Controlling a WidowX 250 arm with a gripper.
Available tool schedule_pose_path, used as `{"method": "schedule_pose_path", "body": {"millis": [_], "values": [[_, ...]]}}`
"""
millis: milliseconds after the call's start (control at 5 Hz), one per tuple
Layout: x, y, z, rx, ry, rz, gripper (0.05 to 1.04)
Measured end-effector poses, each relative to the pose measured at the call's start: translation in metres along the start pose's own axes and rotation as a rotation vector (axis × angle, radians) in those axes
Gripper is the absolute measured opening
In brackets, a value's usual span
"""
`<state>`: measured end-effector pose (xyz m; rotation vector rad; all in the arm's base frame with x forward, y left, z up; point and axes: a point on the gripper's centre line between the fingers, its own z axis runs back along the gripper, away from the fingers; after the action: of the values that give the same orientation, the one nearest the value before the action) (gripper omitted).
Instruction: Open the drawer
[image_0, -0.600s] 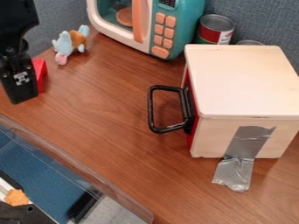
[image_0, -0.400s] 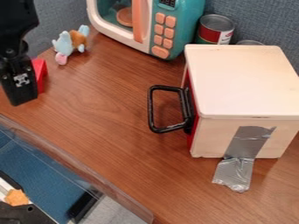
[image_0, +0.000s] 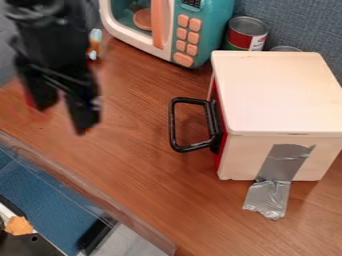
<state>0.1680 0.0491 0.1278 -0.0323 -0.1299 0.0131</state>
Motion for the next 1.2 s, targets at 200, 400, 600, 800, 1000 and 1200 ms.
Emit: {"method": "schedule_pose_path", "body": {"millis": [200,400,600,800,1000,1200], "values": [[0.021,-0.008,-0.017,-0.014,-0.012,0.126,0.999],[0.050,-0.015,-0.037,-0.021,-0.017,0.230,0.999],[0.072,-0.019,-0.056,0.023,-0.056,0.296,0.999],[0.091,-0.016,-0.060,0.044,-0.117,0.371,0.999],[0.101,-0.021,-0.066,0.044,-0.127,0.417,0.999],[0.108,-0.027,-0.070,0.041,-0.134,0.432,0.999]]}}
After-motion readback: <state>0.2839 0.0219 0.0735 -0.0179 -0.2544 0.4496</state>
